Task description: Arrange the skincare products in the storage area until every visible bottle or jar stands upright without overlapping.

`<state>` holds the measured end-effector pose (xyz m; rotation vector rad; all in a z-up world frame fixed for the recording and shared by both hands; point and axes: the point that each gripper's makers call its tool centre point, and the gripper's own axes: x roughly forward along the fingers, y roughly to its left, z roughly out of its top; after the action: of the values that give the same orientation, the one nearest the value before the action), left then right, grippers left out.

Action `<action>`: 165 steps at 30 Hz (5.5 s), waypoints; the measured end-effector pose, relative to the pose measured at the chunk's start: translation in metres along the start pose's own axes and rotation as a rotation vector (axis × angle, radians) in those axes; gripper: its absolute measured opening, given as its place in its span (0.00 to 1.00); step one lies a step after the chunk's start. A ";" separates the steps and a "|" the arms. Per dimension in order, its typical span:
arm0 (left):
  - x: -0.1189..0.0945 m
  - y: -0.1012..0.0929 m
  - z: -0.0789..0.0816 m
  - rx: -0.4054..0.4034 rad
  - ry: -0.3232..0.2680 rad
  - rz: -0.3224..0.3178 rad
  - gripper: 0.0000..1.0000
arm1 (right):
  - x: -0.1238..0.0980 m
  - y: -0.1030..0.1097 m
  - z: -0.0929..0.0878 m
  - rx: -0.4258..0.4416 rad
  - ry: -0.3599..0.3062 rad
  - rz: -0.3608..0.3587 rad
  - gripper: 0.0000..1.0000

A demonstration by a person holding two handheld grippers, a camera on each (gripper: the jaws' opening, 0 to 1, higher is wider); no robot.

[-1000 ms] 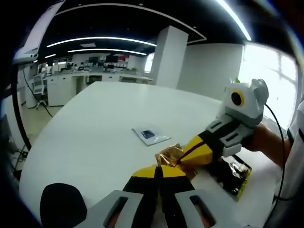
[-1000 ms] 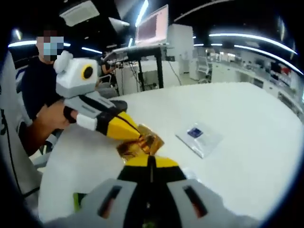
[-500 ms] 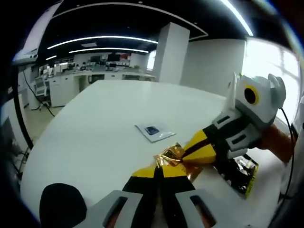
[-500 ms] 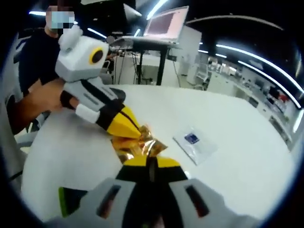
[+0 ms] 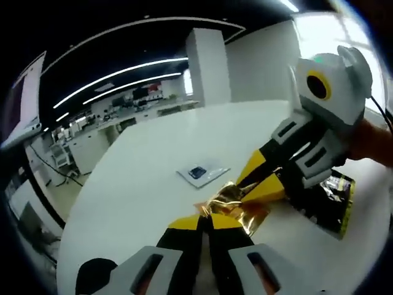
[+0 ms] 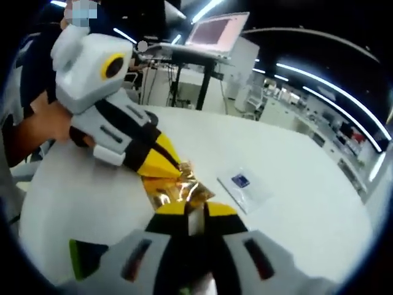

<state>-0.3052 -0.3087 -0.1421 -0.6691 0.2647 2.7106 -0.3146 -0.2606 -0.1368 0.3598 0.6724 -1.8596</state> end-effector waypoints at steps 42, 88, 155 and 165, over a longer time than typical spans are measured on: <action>-0.022 -0.023 0.020 -0.236 -0.139 -0.174 0.14 | -0.044 -0.021 -0.009 0.264 -0.116 -0.082 0.19; -0.002 -0.101 0.013 -0.123 -0.003 -0.362 0.36 | -0.104 -0.011 -0.075 0.386 -0.030 -0.169 0.51; -0.005 -0.102 0.009 -0.101 0.176 -0.285 0.33 | -0.104 -0.007 -0.074 0.399 -0.071 -0.165 0.46; -0.004 -0.096 0.010 -0.149 0.163 -0.278 0.27 | -0.104 -0.006 -0.074 0.391 -0.086 -0.155 0.46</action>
<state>-0.2713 -0.2183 -0.1412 -0.8997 0.0062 2.4297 -0.2859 -0.1363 -0.1378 0.4870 0.2810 -2.1439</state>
